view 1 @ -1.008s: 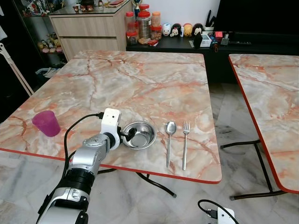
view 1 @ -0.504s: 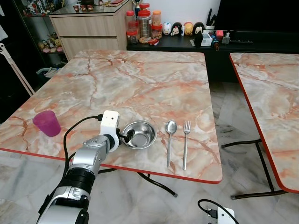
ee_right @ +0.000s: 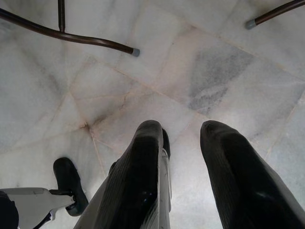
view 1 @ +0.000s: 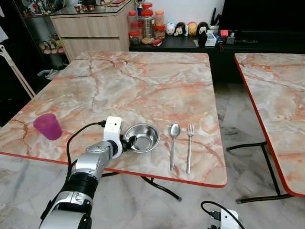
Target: Setting the table
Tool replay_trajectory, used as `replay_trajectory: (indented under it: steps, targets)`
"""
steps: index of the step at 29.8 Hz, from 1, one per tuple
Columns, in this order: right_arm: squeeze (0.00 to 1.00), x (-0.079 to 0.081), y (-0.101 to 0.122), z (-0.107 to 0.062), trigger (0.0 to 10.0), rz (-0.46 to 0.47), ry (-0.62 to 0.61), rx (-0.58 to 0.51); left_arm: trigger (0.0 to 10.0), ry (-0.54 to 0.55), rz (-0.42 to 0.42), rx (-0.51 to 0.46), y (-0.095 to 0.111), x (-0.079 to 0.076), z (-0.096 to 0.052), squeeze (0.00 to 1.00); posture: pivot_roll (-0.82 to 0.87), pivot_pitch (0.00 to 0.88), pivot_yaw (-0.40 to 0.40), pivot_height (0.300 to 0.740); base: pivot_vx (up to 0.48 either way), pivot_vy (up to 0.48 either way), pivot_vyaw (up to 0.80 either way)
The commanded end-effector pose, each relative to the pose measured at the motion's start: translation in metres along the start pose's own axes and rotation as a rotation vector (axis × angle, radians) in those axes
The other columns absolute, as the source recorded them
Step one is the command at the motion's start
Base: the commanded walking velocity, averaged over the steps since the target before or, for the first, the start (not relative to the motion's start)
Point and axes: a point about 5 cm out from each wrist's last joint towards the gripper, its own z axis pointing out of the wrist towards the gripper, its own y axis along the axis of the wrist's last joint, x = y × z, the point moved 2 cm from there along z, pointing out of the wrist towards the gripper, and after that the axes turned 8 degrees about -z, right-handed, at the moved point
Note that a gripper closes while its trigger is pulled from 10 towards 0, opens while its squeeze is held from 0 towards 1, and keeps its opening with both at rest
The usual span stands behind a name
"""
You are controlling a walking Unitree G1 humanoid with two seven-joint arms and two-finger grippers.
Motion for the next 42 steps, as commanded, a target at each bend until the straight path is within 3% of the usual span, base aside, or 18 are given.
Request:
replay_trajectory:
  steps: [1,31,42]
  targets:
    - [0.00,0.0024,0.0030,0.0004,10.0,0.012,-0.002,-0.010,0.0,-0.004,0.001,-0.016,0.0097,0.0016,-0.0013,0.00,0.00,0.000,0.049,0.725,0.000,0.000,0.00]
    - [0.00,0.0041,0.0058,0.0009,10.0,0.016,-0.004,-0.013,0.0,-0.027,-0.037,-0.005,0.0086,0.0014,-0.0039,0.00,0.00,0.000,0.047,0.725,0.000,0.000,0.00]
    - [0.00,0.0037,0.0063,0.0010,10.0,0.009,-0.001,-0.014,0.0,-0.050,-0.115,-0.035,0.0089,0.0008,-0.0063,0.00,0.00,0.000,0.043,0.725,0.000,0.000,0.00]
